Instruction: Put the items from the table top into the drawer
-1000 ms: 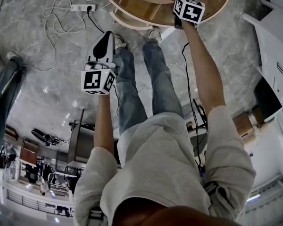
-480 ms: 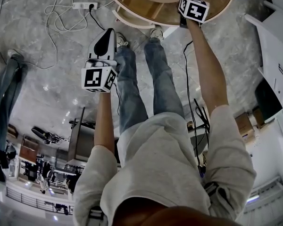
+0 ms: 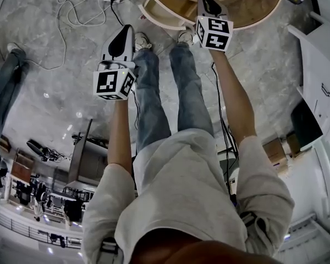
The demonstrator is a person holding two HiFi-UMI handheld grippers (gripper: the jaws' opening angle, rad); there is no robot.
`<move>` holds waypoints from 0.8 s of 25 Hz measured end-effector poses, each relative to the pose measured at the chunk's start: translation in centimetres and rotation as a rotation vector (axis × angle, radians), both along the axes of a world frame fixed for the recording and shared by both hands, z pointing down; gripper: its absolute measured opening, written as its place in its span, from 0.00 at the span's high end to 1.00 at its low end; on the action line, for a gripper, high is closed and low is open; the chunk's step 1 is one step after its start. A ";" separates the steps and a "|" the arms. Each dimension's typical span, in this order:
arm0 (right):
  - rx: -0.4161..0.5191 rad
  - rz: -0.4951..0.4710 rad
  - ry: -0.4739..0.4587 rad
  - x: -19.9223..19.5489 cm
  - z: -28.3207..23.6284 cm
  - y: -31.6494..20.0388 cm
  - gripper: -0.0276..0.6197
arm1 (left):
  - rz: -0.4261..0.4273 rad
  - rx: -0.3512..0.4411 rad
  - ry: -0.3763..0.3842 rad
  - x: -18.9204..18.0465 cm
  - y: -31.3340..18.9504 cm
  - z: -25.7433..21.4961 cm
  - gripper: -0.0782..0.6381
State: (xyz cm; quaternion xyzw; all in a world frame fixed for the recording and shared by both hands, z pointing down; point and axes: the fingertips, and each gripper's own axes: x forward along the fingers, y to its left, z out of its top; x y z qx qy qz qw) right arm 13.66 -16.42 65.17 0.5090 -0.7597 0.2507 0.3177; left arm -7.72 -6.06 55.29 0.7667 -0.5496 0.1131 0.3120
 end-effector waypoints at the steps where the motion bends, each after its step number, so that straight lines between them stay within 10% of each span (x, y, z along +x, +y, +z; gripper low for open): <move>1: 0.003 -0.029 -0.017 -1.7 -0.5 0.7 0.86 | -0.019 0.001 0.000 -0.7 0.3 -0.1 0.87; 12: -0.011 -0.327 -0.111 -20.1 -1.4 6.7 0.86 | -0.199 -0.067 -0.028 -11.7 6.7 2.8 0.87; 20: -0.070 -0.403 -0.096 -26.6 1.9 10.4 0.86 | -0.265 -0.133 -0.029 -18.0 10.3 6.7 0.87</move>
